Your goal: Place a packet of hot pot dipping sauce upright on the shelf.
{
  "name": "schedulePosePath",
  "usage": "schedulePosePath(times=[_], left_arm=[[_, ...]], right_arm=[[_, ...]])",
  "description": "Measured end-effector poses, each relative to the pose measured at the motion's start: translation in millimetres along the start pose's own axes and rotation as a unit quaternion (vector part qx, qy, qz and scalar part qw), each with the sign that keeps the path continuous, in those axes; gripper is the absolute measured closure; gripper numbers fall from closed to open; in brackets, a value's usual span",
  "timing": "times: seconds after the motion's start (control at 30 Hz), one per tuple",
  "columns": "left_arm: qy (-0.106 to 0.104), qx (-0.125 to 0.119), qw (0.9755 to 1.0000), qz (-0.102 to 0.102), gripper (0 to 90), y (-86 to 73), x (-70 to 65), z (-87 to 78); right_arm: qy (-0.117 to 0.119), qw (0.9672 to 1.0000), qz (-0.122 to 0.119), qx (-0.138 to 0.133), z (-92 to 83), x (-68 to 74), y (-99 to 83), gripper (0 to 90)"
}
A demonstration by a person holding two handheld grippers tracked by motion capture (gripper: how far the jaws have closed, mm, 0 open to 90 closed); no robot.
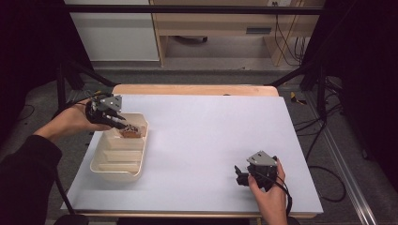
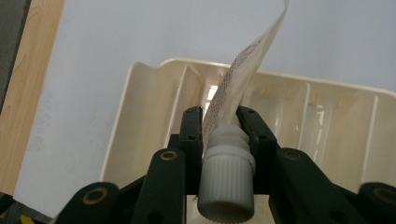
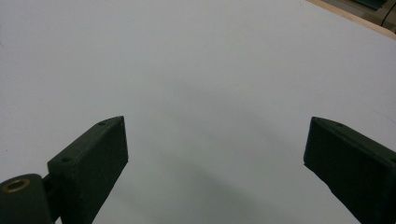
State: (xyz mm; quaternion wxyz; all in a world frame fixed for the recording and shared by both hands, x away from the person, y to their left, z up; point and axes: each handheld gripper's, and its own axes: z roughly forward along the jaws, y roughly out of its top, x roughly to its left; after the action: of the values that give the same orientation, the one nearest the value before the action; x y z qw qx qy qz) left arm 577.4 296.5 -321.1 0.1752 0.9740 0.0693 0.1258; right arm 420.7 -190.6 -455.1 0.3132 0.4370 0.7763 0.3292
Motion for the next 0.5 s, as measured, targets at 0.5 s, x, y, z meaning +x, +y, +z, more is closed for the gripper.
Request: schedulePosePath(times=[0.5], left_arm=[[0.017,-0.017,0.9996,-0.014,54.1,-11.7,-1.4,-4.2]], right_arm=[[-0.001,1.0000,0.004,0.000,0.0,-0.7,-0.3,6.6]])
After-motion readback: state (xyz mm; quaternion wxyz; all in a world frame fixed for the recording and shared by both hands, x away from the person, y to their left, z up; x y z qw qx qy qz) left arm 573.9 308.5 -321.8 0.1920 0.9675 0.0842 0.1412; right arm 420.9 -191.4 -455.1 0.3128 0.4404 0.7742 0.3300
